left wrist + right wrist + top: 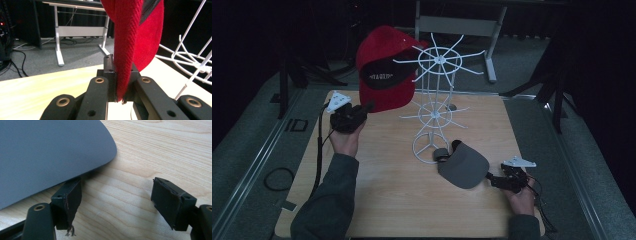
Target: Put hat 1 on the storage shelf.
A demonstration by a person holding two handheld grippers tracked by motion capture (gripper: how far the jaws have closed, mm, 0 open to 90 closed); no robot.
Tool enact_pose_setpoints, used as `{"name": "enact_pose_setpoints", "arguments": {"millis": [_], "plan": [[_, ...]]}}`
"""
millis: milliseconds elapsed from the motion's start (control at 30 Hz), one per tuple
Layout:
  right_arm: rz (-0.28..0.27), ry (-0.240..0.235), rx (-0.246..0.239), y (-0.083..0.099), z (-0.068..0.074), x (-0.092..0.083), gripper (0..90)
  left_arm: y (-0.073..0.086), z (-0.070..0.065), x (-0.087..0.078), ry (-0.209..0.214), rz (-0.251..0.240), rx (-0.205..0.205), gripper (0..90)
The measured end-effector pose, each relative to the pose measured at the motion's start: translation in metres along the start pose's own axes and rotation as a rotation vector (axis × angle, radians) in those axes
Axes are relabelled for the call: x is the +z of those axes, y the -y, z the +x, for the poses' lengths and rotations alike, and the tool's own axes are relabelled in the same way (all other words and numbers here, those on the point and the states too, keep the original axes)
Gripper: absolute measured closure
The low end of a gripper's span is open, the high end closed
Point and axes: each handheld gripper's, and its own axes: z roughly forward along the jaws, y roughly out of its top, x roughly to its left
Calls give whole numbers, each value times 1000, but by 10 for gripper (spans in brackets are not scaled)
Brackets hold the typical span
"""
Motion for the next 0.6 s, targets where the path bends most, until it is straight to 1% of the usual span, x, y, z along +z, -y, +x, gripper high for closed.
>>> {"name": "enact_pose_setpoints", "arguments": {"millis": [367, 600], "plan": [[-1, 0, -3, 0, 0, 0, 246, 18, 2, 3, 1, 31, -5, 856], [-1, 1, -2, 0, 0, 0, 246, 31, 4, 3, 11, 47, -11, 856]]}}
